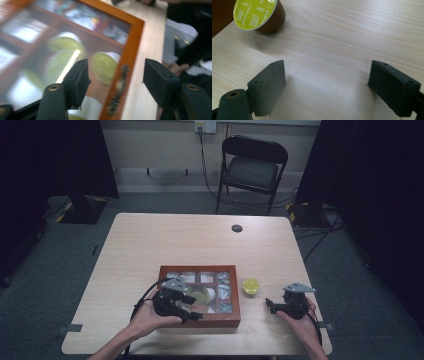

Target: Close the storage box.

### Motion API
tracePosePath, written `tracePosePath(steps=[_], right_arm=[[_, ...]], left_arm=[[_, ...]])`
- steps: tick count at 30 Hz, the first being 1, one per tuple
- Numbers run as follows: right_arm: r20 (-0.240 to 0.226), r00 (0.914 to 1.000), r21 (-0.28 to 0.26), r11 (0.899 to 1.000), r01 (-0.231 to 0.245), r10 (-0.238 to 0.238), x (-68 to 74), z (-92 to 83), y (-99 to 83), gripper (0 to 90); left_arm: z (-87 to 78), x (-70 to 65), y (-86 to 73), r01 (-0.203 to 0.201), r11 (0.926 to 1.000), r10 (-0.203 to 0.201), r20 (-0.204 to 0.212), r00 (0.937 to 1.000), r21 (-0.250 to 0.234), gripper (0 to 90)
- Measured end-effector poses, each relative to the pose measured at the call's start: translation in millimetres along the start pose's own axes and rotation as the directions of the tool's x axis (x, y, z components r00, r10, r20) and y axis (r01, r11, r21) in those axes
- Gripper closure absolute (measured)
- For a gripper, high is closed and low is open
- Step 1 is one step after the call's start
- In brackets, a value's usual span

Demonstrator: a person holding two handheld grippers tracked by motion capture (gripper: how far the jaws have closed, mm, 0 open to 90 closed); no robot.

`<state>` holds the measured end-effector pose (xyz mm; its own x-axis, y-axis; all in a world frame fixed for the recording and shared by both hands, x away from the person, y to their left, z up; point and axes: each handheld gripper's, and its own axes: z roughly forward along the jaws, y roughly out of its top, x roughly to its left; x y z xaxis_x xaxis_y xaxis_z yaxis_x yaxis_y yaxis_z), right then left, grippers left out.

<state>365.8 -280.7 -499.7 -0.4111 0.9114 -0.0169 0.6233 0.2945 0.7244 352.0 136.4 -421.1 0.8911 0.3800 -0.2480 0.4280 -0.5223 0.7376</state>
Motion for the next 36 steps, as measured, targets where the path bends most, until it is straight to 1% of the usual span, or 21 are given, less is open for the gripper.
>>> tracePosePath(steps=[3, 5, 7, 9, 11, 14, 16, 17, 18, 22, 24, 25, 26, 27, 28, 30, 31, 33, 34, 35, 36], right_arm=[[0.000, 1.0000, -0.001, 1.000, 0.000, 0.000, 0.1, 0.0, -0.1, 13.3], [0.000, 1.0000, 0.000, 1.000, 0.000, 0.000, 0.0, 0.0, 0.0, 13.3], [0.000, 1.0000, -0.001, 1.000, 0.000, 0.000, 0.0, 0.0, 0.0, 13.3], [0.000, 1.0000, -0.001, 1.000, 0.000, 0.000, 0.0, 0.1, 0.0, 13.3], [0.000, 1.0000, 0.000, 1.000, 0.000, 0.000, 0.0, 0.1, 0.0, 13.3], [0.000, 1.0000, 0.000, 1.000, 0.000, 0.000, 0.0, 0.0, 0.0, 13.2], [0.000, 1.0000, 0.000, 1.000, 0.000, 0.000, 0.0, 0.1, 0.0, 13.3], [0.000, 1.0000, 0.000, 1.000, 0.000, 0.000, 0.0, 0.0, 0.0, 13.2], [0.000, 1.0000, 0.000, 1.000, -0.001, 0.001, 0.1, 0.1, 0.0, 13.3], [0.000, 1.0000, 0.000, 1.000, 0.000, 0.000, 0.0, 0.1, 0.0, 13.3], [-0.001, 1.0000, 0.000, 1.000, -0.002, 0.002, 0.1, 0.0, 0.0, 13.3], [0.000, 1.0000, 0.000, 1.000, 0.000, 0.000, 0.0, 0.1, 0.0, 13.3], [0.000, 1.0000, 0.000, 1.000, 0.000, 0.000, 0.0, 0.0, 0.0, 13.3], [-0.001, 1.0000, 0.001, 1.000, -0.002, 0.002, 0.1, 0.0, 0.0, 13.3], [-0.001, 1.0000, -0.001, 1.000, 0.000, 0.000, 0.0, 0.1, 0.0, 13.3], [-0.001, 1.0000, -0.001, 1.000, 0.000, 0.000, 0.0, 0.1, 0.0, 13.3], [-0.001, 1.0000, 0.001, 1.000, -0.002, 0.002, 0.1, 0.0, 0.0, 13.3], [-0.001, 1.0000, -0.001, 1.000, 0.000, 0.000, 0.0, 0.1, 0.0, 13.3], [0.000, 1.0000, 0.001, 1.000, -0.002, 0.002, 0.1, 0.0, 0.0, 13.3], [0.000, 1.0000, 0.001, 1.000, -0.002, 0.002, 0.1, 0.0, 0.0, 13.3], [0.000, 1.0000, -0.001, 1.000, 0.000, 0.000, 0.0, 0.1, 0.0, 13.3]], left_arm=[[-14.5, 9.1, -2.0, 0.023, 0.9996, -0.024, -0.045, 0.9987, -0.018, 29.8], [-27.3, 16.6, -5.2, 0.045, 0.9976, -0.049, -0.081, 0.9955, -0.053, 28.5], [-40.2, 24.4, -10.0, 0.068, 0.9945, -0.077, -0.115, 0.9904, -0.079, 26.8], [-49.9, 31.6, -15.9, 0.085, 0.9923, -0.098, -0.154, 0.9832, -0.090, 25.6], [-56.9, 37.8, -22.3, 0.107, 0.9897, -0.122, -0.168, 0.9782, -0.095, 24.6], [-65.5, 44.2, -31.4, 0.128, 0.9857, -0.147, -0.187, 0.9712, -0.110, 23.1], [-71.2, 47.5, -37.0, 0.134, 0.9852, -0.154, -0.216, 0.9640, -0.107, 22.3], [-74.3, 49.5, -39.8, 0.131, 0.9859, -0.152, -0.228, 0.9619, -0.104, 21.8], [-77.5, 51.8, -42.6, 0.137, 0.9844, -0.160, -0.235, 0.9587, -0.110, 21.5], [-88.5, 62.5, -53.1, 0.174, 0.9760, -0.204, -0.269, 0.9413, -0.131, 20.9], [-91.7, 67.9, -57.9, 0.201, 0.9699, -0.233, -0.287, 0.9290, -0.138, 20.6], [-93.1, 70.8, -60.0, 0.212, 0.9682, -0.243, -0.296, 0.9239, -0.132, 20.6], [-93.8, 72.3, -62.5, 0.212, 0.9688, -0.242, -0.314, 0.9180, -0.129, 20.7], [-94.6, 73.1, -65.2, 0.196, 0.9745, -0.222, -0.339, 0.9141, -0.109, 20.8], [-94.6, 74.0, -68.2, 0.186, 0.9782, -0.207, -0.356, 0.9114, -0.092, 20.9], [-95.4, 76.6, -76.2, 0.197, 0.9777, -0.210, -0.359, 0.9094, -0.074, 20.8], [-96.0, 78.0, -80.5, 0.206, 0.9761, -0.217, -0.369, 0.9039, -0.070, 20.7], [-95.8, 81.5, -87.6, 0.234, 0.9714, -0.230, -0.411, 0.8822, -0.042, 20.7], [-95.5, 82.9, -90.7, 0.242, 0.9699, -0.230, -0.435, 0.8705, -0.029, 20.7], [-95.4, 85.3, -93.9, 0.246, 0.9691, -0.227, -0.457, 0.8603, -0.018, 20.7], [-95.4, 87.5, -97.5, 0.261, 0.9651, -0.238, -0.474, 0.8476, -0.017, 20.6]])
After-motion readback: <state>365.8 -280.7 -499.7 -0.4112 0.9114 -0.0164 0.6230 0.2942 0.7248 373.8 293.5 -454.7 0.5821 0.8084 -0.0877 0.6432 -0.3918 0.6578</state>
